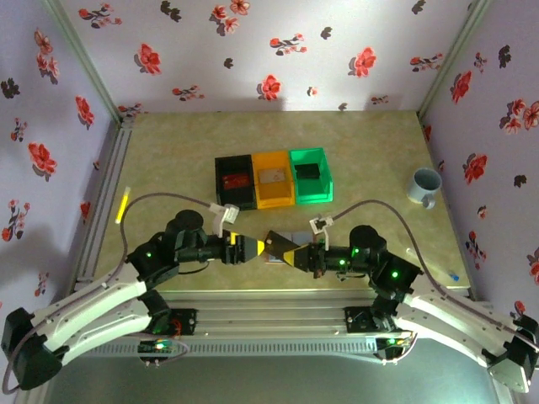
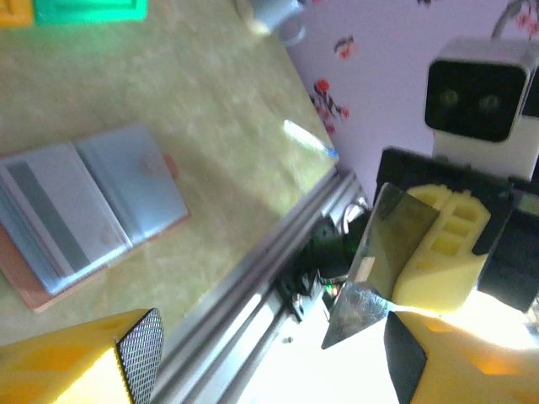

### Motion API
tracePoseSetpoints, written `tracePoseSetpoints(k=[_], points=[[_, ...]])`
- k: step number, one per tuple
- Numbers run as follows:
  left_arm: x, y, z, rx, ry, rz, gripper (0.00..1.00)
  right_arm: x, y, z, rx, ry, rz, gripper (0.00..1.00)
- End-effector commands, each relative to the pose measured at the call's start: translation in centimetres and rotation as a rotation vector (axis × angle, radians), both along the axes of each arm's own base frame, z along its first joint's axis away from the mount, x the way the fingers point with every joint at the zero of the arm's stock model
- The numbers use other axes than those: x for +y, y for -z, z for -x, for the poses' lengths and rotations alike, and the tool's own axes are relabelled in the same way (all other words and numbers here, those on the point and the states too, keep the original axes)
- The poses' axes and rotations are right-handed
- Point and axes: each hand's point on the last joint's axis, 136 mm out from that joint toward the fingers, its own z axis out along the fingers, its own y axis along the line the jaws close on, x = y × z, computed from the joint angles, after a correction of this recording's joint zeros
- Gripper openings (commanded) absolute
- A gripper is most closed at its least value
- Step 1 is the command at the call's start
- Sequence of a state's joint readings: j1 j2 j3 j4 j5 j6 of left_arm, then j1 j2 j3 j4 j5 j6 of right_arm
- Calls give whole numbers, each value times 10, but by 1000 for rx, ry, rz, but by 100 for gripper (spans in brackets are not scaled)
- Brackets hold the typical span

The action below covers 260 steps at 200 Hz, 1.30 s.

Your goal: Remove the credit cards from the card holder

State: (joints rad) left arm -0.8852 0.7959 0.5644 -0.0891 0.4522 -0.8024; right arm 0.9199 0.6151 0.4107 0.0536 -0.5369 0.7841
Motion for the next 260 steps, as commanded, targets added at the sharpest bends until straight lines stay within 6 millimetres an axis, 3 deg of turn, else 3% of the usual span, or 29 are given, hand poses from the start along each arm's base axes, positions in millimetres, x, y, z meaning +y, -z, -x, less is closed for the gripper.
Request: tracePoseSetpoints(k=[1,32,55,99,173,190,221,236,260], points=[[-8,-20,20,-32,148,65,72,4,-16,20,-29,-135,-50,0],[-13,-24,28,-16,202,123,72,8,-13,27,-9,-197,-58,0],[-17,-26,36,17,252,173,66,9,-12,30,-6,-220,-59,0],[-17,-26,44,31,294,187,49,9,-15,32,-12,-236,-67,0],[-15,-27,47,15,310,195,0,9,-10,28,-10,-212,-40,0],[-14,-27,47,12,306,199,0,7,-8,26,-25,-190,-18,0],[-10,-24,43,-3,261,206,0,-10,-5,13,-85,-62,41,37],[-7,-27,41,-17,231,222,0,-19,-8,11,-116,-15,25,46],[-3,-31,36,-32,188,251,0,-27,-14,16,-146,-4,-34,51]])
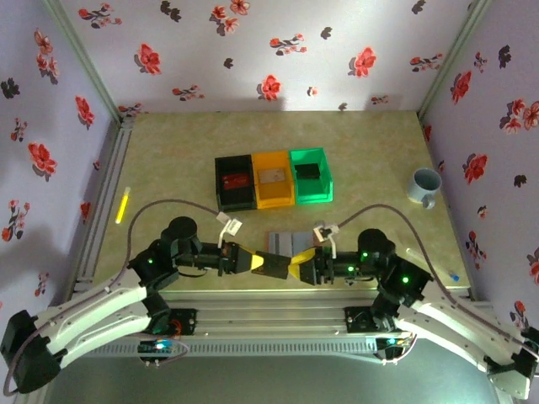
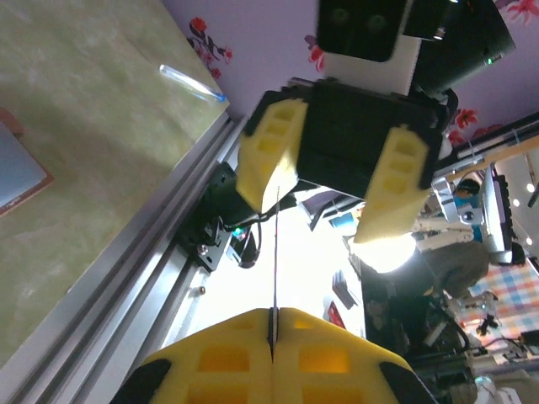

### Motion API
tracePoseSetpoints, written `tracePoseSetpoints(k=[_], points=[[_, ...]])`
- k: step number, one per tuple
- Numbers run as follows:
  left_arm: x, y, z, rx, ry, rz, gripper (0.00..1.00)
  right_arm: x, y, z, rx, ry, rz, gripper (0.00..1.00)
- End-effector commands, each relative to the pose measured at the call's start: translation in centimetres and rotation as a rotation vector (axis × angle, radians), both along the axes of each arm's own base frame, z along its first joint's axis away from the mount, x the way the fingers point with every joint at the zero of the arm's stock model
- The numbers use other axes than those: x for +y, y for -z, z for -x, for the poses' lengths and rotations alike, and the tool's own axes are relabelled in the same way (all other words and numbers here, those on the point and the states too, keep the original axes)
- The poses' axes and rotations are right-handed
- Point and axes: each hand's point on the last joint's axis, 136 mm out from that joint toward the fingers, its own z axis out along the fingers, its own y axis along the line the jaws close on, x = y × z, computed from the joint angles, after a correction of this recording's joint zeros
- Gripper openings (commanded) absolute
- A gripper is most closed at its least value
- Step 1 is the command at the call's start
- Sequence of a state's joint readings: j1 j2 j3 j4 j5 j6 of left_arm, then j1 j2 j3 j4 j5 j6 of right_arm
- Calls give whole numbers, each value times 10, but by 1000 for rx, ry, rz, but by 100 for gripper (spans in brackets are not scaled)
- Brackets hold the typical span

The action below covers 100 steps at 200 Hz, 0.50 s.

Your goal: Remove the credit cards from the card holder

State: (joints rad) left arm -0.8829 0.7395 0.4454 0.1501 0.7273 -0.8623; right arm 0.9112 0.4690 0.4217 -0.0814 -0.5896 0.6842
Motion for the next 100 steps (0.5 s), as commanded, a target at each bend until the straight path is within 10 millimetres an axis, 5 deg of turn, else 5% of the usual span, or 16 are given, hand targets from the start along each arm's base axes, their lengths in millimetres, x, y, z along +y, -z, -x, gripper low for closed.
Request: tracePoseSetpoints(k=[1,100], points=[[3,-13,-8,-32,-60,62,0,-9,-2,-5,-43,56,-23,51],[6,-30,-21,16,-154,221,0,5,-11,-15,-28,67,-234,46]])
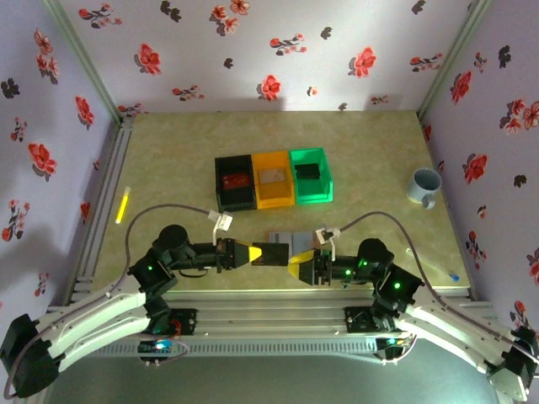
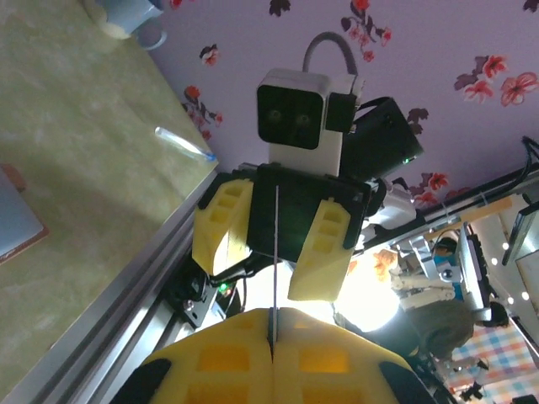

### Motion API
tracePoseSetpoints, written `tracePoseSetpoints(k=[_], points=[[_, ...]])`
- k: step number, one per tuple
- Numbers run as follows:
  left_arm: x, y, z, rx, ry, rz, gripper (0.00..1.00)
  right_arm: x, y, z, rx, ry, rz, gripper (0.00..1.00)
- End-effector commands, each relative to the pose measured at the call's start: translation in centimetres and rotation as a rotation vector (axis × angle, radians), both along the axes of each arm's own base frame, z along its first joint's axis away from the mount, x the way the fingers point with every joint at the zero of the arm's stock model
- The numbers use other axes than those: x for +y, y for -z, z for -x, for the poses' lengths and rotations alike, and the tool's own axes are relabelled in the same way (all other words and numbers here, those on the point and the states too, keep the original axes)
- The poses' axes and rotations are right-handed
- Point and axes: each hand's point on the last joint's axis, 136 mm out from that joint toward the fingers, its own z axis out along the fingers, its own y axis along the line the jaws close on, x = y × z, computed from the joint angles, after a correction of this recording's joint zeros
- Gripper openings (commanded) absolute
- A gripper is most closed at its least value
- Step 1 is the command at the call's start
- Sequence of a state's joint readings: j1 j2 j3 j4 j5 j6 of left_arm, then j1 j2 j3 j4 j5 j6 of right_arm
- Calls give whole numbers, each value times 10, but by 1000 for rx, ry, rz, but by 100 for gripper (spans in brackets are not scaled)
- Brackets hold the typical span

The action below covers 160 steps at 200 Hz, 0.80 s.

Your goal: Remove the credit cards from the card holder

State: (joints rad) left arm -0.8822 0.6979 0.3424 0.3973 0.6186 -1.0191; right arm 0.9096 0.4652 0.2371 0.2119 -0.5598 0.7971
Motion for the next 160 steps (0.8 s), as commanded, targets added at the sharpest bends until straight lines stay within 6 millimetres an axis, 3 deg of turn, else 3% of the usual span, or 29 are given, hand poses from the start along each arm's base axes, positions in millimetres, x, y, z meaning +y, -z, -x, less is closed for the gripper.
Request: tracePoseSetpoints(k=[1,131,160], points=[[2,-17,-4,-15,-30,85,0,0,-34,-5,-69,28,-138,46],[-5,-18,-3,-16,-21,113,0,6,-40,-14,-74,48,-163,33],[-5,-18,-3,-20,-24,113,0,8,-42,-12,-78,30,-167,24]])
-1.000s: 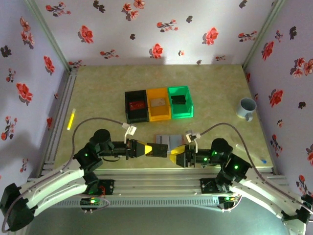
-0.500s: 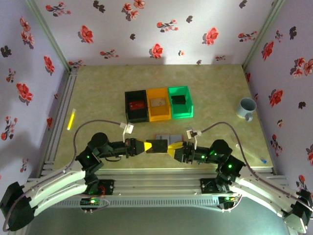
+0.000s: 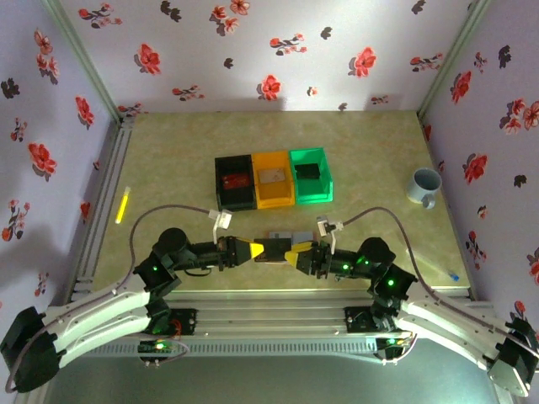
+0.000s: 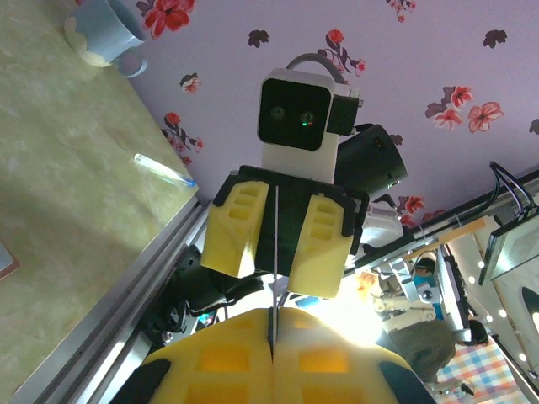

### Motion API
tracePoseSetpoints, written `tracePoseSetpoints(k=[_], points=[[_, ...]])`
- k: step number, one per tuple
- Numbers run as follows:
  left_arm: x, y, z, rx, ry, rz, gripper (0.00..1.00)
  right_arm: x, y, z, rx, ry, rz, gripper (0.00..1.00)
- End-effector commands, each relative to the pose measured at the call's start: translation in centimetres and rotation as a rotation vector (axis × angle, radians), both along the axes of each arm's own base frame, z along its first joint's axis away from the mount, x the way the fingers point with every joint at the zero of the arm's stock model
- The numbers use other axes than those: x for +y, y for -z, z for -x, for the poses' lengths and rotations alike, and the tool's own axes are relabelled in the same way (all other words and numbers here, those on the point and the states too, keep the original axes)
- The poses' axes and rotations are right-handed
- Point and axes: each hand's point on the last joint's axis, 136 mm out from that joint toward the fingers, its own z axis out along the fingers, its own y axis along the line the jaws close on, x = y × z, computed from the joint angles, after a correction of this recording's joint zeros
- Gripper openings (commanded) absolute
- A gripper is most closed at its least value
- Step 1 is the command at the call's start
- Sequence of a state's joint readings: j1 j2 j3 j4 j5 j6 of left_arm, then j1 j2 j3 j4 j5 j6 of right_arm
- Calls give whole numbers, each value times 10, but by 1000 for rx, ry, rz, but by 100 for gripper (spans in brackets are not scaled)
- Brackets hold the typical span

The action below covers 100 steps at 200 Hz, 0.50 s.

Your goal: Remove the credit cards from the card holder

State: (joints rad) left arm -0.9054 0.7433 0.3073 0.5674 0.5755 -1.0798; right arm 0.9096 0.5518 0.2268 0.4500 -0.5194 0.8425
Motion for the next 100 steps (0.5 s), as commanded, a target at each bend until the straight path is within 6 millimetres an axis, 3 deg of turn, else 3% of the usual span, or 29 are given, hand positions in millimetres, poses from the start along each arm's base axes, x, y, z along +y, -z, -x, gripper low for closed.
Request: tracePoseSetpoints(k=[1,55,70,100], points=[[0,-10,0,-25,-5,38,0,0,-16,2,-37,-12,-50,23],[0,-7,-2,-28,-15,20,0,0,-17,1,-45,-7,-51,10],[0,-7,-3,-33,-20,14,23,0,-16,0,-46,-1,-38,5],[3,-17,-5,-74,-34,-22,39,0,-12,-3,-50,19,3,0]])
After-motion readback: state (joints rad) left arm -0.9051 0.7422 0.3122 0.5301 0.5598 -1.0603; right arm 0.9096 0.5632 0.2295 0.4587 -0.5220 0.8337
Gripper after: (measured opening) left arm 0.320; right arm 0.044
